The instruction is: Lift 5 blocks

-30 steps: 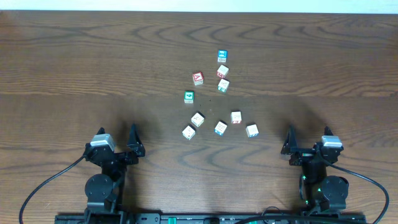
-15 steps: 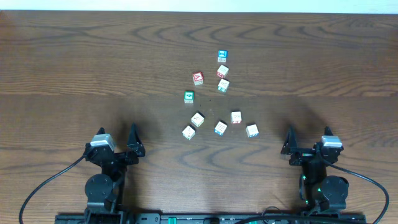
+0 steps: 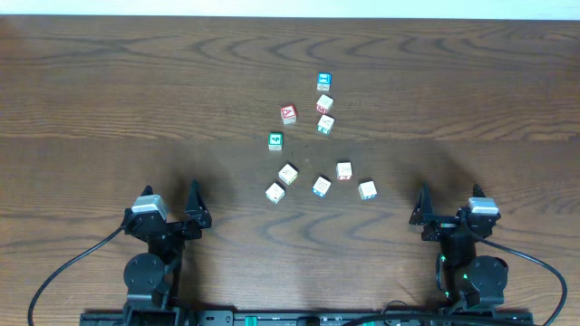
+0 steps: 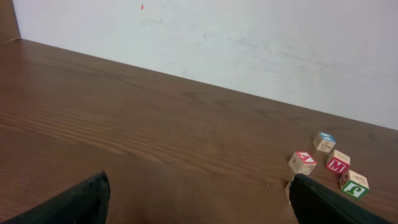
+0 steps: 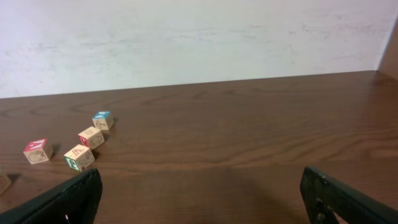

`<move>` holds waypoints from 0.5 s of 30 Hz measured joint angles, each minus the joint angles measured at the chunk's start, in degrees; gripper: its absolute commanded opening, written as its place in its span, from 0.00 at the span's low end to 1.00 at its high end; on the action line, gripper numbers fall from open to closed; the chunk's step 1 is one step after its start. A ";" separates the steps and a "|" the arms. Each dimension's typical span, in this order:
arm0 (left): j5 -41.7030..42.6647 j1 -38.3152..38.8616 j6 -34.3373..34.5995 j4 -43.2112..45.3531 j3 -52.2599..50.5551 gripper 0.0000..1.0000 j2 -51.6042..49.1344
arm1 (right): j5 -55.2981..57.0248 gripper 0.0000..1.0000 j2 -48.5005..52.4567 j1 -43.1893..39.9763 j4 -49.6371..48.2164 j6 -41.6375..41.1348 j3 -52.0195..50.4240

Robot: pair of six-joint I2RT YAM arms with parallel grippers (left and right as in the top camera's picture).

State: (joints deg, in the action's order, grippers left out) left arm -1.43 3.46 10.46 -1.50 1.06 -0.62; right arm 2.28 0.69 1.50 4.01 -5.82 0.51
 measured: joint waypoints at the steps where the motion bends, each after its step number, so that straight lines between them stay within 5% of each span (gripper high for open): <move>1: 0.00 0.00 0.00 0.00 0.00 0.92 0.00 | 0.00 0.99 0.00 0.00 0.00 0.00 0.00; 15: 0.00 0.00 0.00 0.00 0.00 0.93 0.00 | 0.70 0.99 0.00 0.00 -0.09 0.00 0.00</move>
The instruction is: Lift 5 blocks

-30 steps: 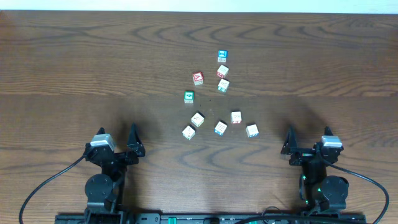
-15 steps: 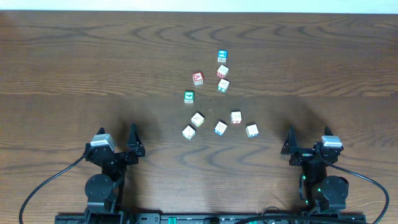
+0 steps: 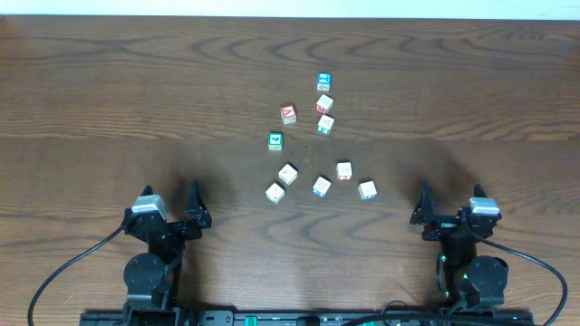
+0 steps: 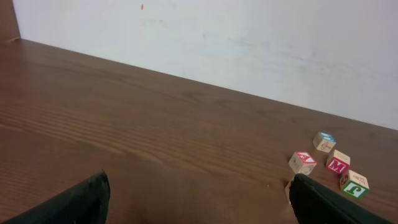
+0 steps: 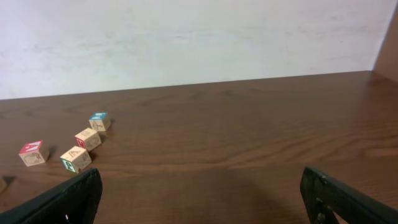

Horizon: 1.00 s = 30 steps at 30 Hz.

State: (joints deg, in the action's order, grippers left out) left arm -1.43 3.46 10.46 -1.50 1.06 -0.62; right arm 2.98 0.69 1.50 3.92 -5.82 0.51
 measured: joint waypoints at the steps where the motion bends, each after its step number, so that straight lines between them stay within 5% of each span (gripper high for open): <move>1: 0.00 0.00 0.00 0.00 0.00 0.92 0.00 | -0.39 0.99 0.00 0.00 0.04 0.00 0.00; 22: 0.00 0.00 0.00 0.00 0.00 0.93 0.00 | -24.28 0.99 0.00 0.00 -10.82 -9.55 -0.07; 30: 0.00 0.00 0.00 0.00 0.00 0.93 0.00 | -32.96 0.99 0.17 0.00 -8.13 -10.21 1.36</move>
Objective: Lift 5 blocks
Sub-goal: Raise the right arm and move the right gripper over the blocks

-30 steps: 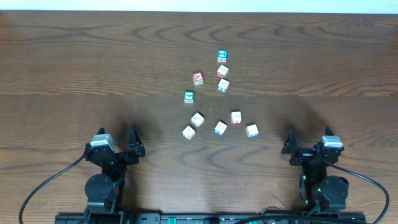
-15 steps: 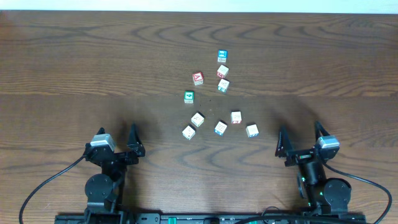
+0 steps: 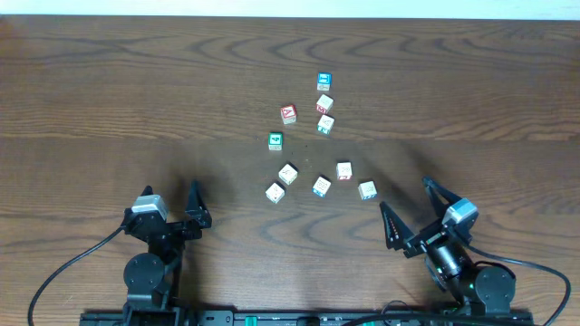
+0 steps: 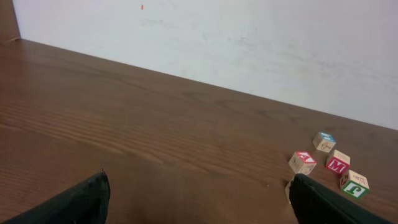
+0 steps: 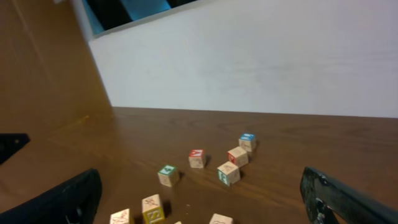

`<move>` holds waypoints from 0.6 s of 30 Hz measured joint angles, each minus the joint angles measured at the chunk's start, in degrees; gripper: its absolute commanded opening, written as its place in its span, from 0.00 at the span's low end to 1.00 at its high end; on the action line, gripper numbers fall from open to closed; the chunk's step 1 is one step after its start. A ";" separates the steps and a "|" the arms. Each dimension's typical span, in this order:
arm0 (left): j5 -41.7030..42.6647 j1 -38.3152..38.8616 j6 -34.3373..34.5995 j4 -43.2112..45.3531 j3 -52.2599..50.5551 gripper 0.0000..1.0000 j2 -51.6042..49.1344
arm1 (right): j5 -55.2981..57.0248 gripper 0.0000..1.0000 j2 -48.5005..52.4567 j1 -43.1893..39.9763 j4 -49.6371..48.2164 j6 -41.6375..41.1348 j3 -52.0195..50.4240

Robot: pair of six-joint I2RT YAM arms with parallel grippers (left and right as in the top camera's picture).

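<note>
Several small wooden letter blocks lie loose mid-table. The far ones are a blue block [image 3: 323, 81], a red-topped block [image 3: 288, 113] and a green-topped block [image 3: 275, 140]. The nearest to the right arm is a pale block [image 3: 367, 189]. My right gripper [image 3: 412, 208] is open, low at the front right, angled left toward the cluster. Its wrist view shows the green-topped block [image 5: 168, 175] and a yellow-sided block [image 5: 151, 208] between its fingers [image 5: 62, 200]. My left gripper [image 3: 172, 206] is open at the front left, holding nothing. Its wrist view shows the red-topped block [image 4: 303, 162] at the right.
The dark wooden table [image 3: 109, 109] ends at a white wall [image 4: 249, 43] at the back. A brown side panel [image 5: 43, 74] stands left in the right wrist view. Bare wood lies between each gripper and the blocks.
My right gripper has turned left and come forward toward the cluster, so its wrist view now faces the near blocks. The left gripper and all blocks are where they were.
Both grippers stood open at the table's front, pointing straight back, with the blocks untouched. Then the right wrist view had shifted slightly. Now the right gripper is angled toward the blocks, still open.
</note>
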State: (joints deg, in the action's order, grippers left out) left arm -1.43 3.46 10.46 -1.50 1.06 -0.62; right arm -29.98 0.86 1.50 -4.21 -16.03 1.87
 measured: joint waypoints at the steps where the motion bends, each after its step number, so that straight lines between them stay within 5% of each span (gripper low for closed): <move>1: 0.00 0.00 0.00 0.00 0.00 0.92 0.00 | -0.02 0.99 0.35 0.02 1.44 0.39 1.01; 8: 0.00 0.00 -0.02 0.00 0.00 0.93 0.00 | 3.41 0.99 9.16 0.02 11.87 5.73 12.72; 18: 0.02 0.00 0.00 -0.09 0.07 0.92 0.00 | 5.64 0.99 40.15 0.02 29.94 8.74 34.91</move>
State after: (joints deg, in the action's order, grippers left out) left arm -1.41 3.46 10.46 -1.58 1.13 -0.62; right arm -24.34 41.01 1.52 25.74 -7.29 36.77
